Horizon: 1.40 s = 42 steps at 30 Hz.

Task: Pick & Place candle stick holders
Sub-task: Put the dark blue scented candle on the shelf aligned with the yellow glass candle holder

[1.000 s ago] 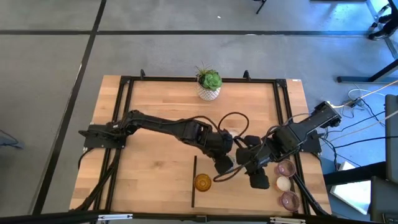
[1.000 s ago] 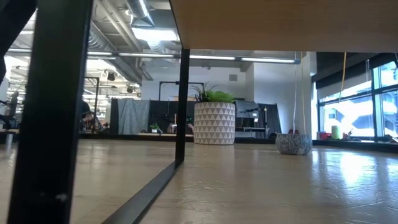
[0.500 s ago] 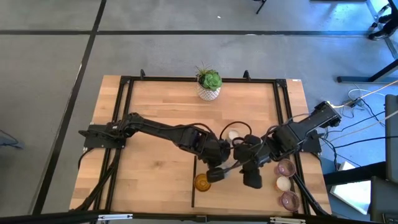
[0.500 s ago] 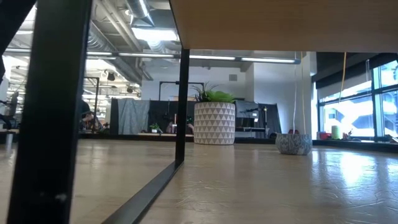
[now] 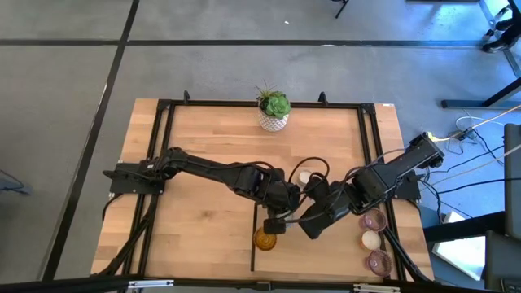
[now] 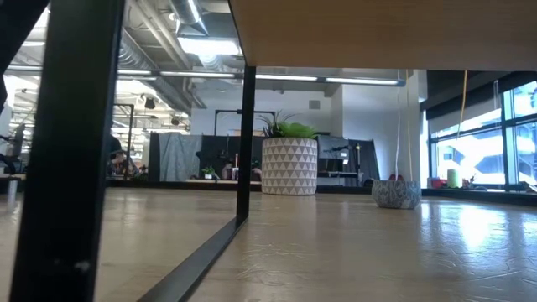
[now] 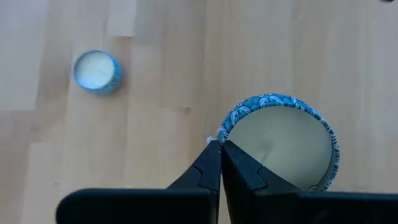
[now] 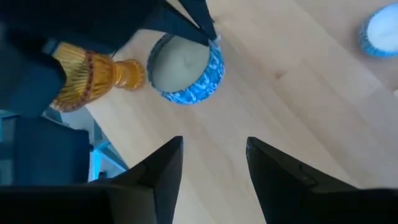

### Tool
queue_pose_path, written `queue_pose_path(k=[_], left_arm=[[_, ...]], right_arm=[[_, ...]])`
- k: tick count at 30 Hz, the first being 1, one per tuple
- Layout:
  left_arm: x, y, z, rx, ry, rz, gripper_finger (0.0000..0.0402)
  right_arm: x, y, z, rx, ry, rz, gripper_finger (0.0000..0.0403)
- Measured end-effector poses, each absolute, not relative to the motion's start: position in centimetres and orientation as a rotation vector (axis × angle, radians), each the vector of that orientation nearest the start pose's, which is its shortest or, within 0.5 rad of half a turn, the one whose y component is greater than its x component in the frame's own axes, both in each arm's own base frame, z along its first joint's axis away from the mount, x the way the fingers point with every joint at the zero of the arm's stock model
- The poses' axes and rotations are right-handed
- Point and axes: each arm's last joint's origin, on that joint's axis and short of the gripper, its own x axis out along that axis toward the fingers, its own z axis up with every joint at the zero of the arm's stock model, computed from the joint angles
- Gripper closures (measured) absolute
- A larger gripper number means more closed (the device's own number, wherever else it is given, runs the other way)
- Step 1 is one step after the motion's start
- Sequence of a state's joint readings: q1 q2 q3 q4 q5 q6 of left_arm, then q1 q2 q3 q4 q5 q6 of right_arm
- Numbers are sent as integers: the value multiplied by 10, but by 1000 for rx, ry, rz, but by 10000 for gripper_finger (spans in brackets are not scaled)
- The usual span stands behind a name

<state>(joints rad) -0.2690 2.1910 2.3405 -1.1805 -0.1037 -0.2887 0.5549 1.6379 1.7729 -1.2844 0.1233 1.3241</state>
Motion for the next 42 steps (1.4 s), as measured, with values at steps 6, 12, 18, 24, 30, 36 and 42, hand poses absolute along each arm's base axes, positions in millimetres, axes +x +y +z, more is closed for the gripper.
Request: queue_pose_path(k=[6, 12, 18, 24, 30, 36, 42], left_arm=[[442, -113, 331, -143, 1040, -11, 399], [441, -116, 331, -130, 1055, -93, 399], [442, -116, 329, -96, 1061, -123, 399], [446, -117, 321, -78, 1078, -135, 399], [448, -117, 318, -61, 1079, -154, 399], [449, -114, 318, -50, 1077, -160, 399], [449, -114, 318, -48, 1077, -172, 399]], right_arm=[[265, 164, 369, 784, 1136, -390, 222], [256, 172, 368, 753, 1190, -381, 222], [252, 174, 367, 737, 1176, -424, 222], [253, 173, 367, 723, 1138, -441, 222], [254, 171, 367, 719, 1110, -461, 222], [256, 170, 368, 716, 1078, -472, 222], [257, 170, 368, 715, 1066, -475, 222]])
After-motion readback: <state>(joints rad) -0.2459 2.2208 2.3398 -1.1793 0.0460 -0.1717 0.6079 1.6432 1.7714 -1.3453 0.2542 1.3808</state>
